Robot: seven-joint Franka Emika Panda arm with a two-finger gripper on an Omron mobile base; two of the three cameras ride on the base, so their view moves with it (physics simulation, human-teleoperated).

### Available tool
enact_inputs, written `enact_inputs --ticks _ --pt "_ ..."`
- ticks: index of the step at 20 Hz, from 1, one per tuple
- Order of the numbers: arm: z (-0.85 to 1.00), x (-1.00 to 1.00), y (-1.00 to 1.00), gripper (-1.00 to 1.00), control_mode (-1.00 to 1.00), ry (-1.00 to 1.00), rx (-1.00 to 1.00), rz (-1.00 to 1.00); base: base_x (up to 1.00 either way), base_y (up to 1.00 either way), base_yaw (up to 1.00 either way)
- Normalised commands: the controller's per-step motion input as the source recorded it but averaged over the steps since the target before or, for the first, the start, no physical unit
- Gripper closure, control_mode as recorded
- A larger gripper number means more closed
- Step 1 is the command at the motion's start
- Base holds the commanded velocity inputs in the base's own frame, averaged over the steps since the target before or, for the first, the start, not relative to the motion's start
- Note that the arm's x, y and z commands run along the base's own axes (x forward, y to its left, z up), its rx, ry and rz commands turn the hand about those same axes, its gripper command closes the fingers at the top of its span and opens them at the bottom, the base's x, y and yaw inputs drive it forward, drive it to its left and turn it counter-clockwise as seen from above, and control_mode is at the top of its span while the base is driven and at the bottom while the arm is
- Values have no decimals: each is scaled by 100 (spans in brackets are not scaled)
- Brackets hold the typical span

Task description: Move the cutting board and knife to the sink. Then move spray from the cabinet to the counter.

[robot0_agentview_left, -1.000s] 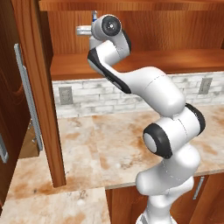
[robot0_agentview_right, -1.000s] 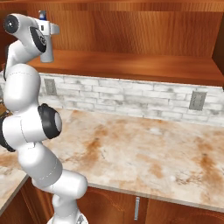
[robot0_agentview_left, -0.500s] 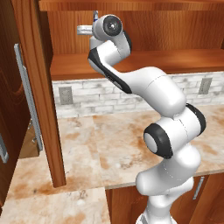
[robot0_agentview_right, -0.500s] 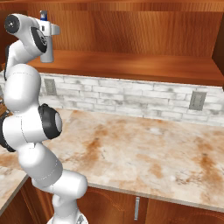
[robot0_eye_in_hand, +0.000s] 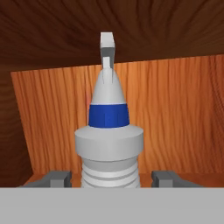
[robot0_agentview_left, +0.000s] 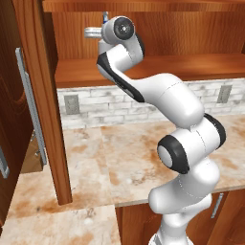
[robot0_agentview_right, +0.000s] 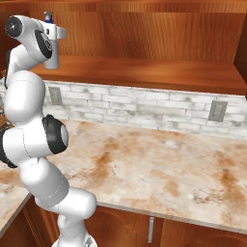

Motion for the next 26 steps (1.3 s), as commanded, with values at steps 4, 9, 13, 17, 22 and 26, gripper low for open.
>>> enact_inputs --ticks 4,9,13,17,22,26 --pt "-1 0 12 100 -100 0 0 0 0 0 0" --pt "0 1 8 100 -100 0 0 -1 0 0 0" --pt "0 0 8 100 -100 0 0 -1 0 0 0" --pt "0 -8 3 100 -100 0 0 -2 0 0 0" --pt "0 -14 1 100 -100 0 0 -2 0 0 0" --pt "-1 -12 0 100 -100 0 0 -2 0 0 0"
